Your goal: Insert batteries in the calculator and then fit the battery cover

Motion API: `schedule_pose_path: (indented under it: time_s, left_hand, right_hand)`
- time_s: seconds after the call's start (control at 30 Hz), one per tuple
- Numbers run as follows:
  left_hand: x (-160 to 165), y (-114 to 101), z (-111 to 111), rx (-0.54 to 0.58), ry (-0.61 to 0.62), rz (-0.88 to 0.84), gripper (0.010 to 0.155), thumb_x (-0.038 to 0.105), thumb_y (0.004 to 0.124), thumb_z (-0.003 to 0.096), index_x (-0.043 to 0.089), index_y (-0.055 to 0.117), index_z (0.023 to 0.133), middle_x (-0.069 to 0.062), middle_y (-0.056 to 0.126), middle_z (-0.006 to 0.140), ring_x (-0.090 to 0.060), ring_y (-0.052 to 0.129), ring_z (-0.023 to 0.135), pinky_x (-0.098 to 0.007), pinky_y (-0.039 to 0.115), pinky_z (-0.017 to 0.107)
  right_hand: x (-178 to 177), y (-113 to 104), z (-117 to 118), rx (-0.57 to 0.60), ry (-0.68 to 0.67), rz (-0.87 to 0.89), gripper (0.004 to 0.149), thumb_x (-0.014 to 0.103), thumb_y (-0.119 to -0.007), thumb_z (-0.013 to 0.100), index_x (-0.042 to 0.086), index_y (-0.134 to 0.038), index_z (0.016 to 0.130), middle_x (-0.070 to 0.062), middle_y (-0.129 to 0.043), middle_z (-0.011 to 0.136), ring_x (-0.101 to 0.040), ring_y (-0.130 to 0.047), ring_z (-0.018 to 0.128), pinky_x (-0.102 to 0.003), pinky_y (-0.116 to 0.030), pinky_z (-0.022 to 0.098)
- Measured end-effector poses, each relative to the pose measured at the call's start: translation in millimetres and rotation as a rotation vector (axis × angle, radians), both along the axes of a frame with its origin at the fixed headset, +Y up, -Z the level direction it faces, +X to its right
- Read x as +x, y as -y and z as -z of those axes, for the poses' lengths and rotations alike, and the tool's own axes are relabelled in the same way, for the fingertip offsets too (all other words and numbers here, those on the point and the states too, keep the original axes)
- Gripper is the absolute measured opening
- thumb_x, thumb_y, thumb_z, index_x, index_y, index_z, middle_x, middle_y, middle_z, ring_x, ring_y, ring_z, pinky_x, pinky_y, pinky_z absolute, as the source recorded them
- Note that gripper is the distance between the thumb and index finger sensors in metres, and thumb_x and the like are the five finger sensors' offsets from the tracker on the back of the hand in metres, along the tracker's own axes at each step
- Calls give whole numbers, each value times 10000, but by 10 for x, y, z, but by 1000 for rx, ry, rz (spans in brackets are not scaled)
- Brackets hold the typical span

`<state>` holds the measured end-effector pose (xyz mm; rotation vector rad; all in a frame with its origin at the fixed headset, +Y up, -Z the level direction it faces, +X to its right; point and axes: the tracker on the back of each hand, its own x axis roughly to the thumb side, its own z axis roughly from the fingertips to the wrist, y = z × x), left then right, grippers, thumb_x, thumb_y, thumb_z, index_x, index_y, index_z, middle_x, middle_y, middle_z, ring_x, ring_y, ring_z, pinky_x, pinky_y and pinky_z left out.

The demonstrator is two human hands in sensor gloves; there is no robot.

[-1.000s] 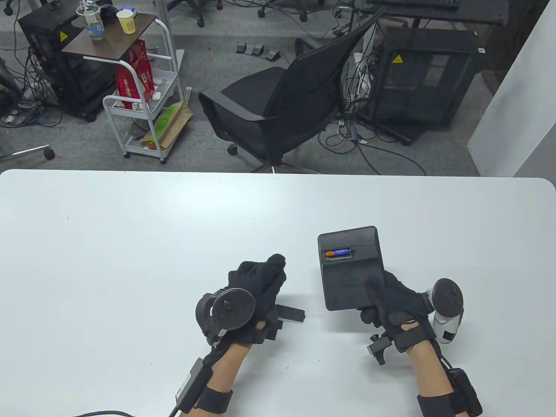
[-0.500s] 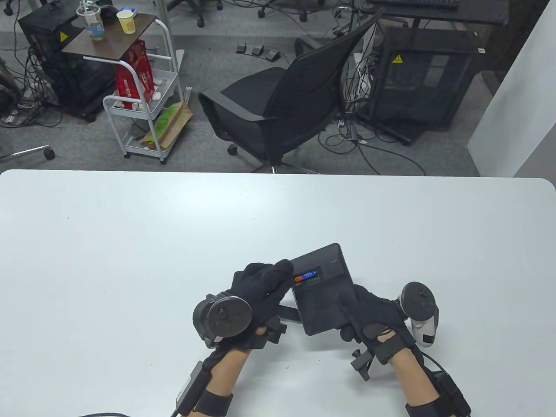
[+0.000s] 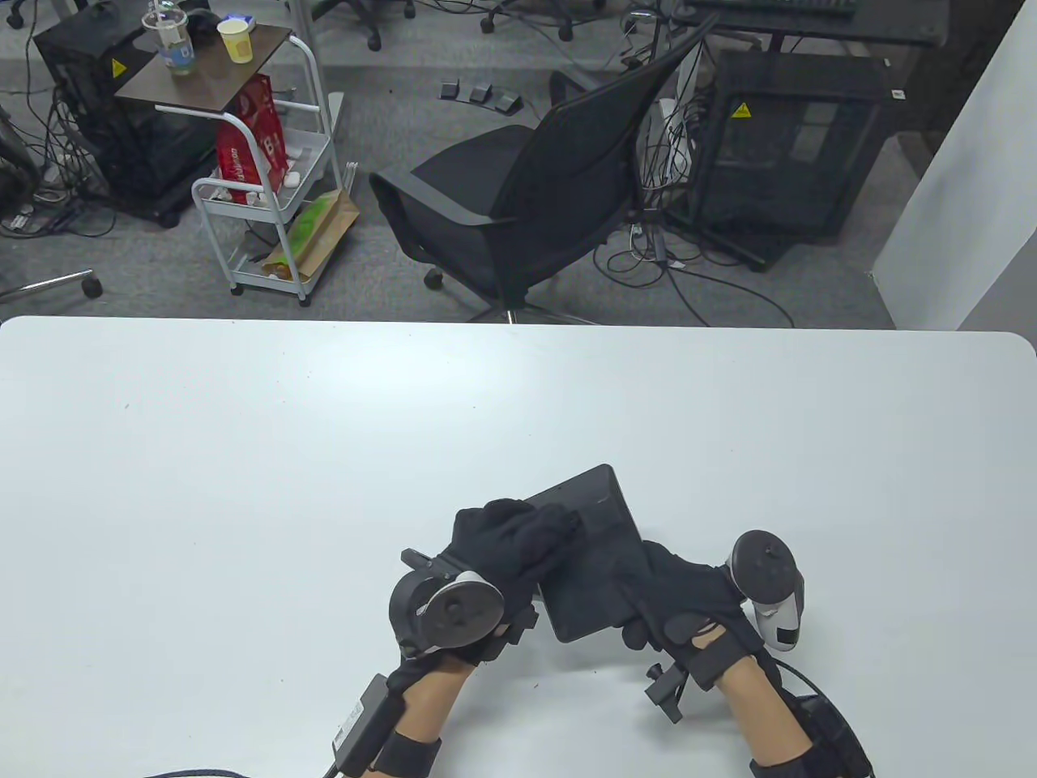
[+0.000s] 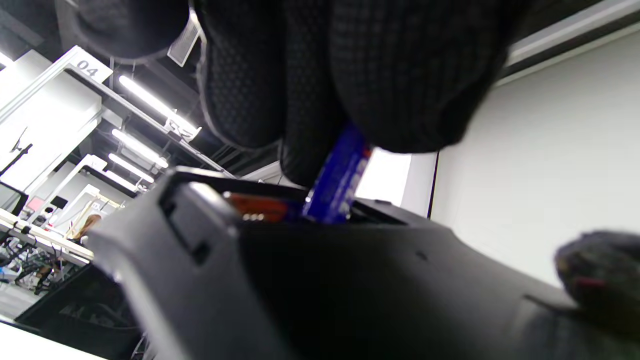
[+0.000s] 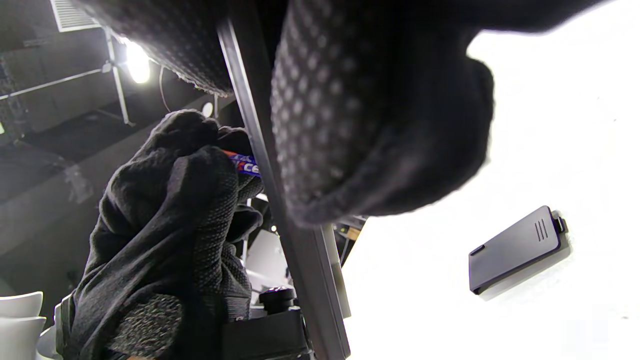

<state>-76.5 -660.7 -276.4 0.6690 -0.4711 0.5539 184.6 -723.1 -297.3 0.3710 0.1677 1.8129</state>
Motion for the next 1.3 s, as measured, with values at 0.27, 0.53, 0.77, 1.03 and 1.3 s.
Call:
schedule_pose_path:
  time_s: [0.27,0.53,0.77,1.03,1.3]
  left_hand:
    - [117,-12,-84,117,-50,157,421,431,999,291,377,959,706,154,1106,659,-170,1018,655,-418,818,465]
    - [151,6,-65,134,-65,180,433,431,992,298,372,954,726,137,1093,682,-187,1031,655,-439,820,469]
    - [194,35,-48,111,-59,195,442,433,975,311,381,955,749,119,1056,738,-198,1033,683,-457,817,491]
    - [257,74,-48,108,-36,238,488,467,876,361,352,883,836,73,930,858,-235,974,732,-479,789,509]
    - [263,88,-34,75,-7,228,500,478,832,385,335,847,864,65,865,909,-254,915,777,-491,768,527]
  right_hand:
    - [-6,-11,-34,-9,25,34,540,378,-782,495,-57,-737,812,-193,-997,447,-262,-1029,107,-278,-860,1]
    - [-1,-21,-40,-1,36,48,543,373,-774,492,-70,-738,805,-203,-994,439,-263,-1024,97,-270,-857,-3]
    - [11,-20,-38,8,50,58,546,371,-773,490,-77,-739,800,-207,-994,433,-262,-1022,92,-266,-857,-6]
    - [25,-35,-39,-2,50,104,547,370,-775,488,-82,-742,795,-208,-995,426,-260,-1022,84,-262,-857,-10]
    - [41,-49,-37,0,46,116,548,369,-777,488,-84,-743,794,-209,-996,423,-259,-1022,81,-262,-857,-11]
